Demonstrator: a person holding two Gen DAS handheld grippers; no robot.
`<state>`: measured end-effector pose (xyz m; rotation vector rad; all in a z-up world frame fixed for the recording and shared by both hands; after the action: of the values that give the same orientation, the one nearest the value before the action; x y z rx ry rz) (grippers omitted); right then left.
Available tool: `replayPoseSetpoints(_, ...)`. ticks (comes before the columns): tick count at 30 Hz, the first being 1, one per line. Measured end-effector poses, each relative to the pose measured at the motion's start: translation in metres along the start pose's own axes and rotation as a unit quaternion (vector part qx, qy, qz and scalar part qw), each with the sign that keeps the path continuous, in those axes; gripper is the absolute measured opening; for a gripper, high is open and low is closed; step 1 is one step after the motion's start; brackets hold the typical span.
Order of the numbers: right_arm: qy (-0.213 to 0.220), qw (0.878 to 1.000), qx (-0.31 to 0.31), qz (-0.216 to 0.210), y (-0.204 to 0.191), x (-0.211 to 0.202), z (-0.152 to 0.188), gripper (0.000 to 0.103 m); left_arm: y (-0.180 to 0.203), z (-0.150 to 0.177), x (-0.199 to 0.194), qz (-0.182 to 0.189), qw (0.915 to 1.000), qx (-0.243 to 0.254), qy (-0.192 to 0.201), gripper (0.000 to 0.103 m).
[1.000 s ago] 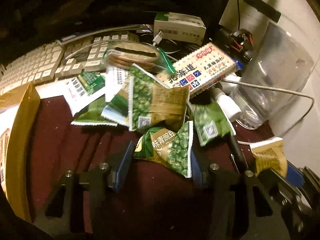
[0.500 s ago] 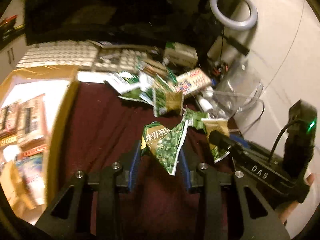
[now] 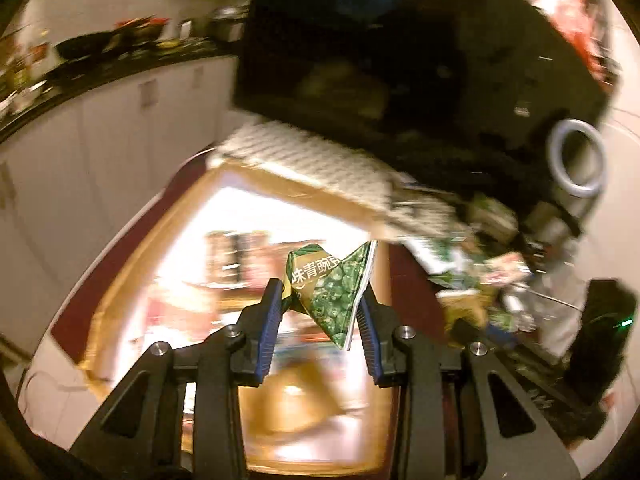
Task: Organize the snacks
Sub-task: 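Grasp a green pea snack bag with the left tool while the right tool carries its packet to the tray, then lower both pea packets into the tray and open both tools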
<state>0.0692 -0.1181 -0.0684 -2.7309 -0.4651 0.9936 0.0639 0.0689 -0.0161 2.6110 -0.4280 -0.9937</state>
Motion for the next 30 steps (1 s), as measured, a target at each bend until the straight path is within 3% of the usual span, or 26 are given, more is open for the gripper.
replayPoseSetpoints(8, -0.027, 0.999, -0.038, 0.004, -0.050, 0.057, -0.028, 0.034, -0.030, 0.014, 0.020, -0.011, 0.9991, -0.015, -0.039, 0.038)
replayPoseSetpoints(20, -0.048, 0.998, -0.010, 0.031, -0.039, 0.099, -0.027, 0.034, -0.045, 0.018, 0.051, -0.025, 0.9958, -0.021, -0.086, 0.040)
replayPoseSetpoints(22, -0.047, 0.999, -0.003, 0.028, -0.037, 0.096, -0.028, 0.035, -0.044, 0.020, 0.051, -0.028, 0.9960, -0.018, -0.083, 0.043)
replayPoseSetpoints(26, -0.036, 0.999, 0.010, -0.004, -0.036, 0.087, -0.029, 0.058, -0.043, 0.019, 0.047, -0.008, 0.9967, -0.031, -0.074, 0.061)
replayPoseSetpoints(27, -0.028, 1.000, 0.009, -0.006, -0.037, 0.084, -0.031, 0.059, -0.042, 0.018, 0.046, -0.002, 0.9970, -0.035, -0.069, 0.069)
replayPoseSetpoints(30, -0.005, 1.000, 0.005, -0.008, -0.036, 0.071, -0.034, 0.060, -0.036, 0.018, 0.040, -0.004, 0.9981, -0.027, -0.055, 0.072)
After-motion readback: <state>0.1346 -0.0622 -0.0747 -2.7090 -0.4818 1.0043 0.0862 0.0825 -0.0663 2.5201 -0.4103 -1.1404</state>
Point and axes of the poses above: each gripper's, at about its wrist camera, not at the fingertips, and x roughly the way its jaws point, y to its right, z to its underside, the point moved 3 cm from there along x, roughly the way its jaws point, and after that the axes turned 13 degrees about z, right-handed, at the moved point
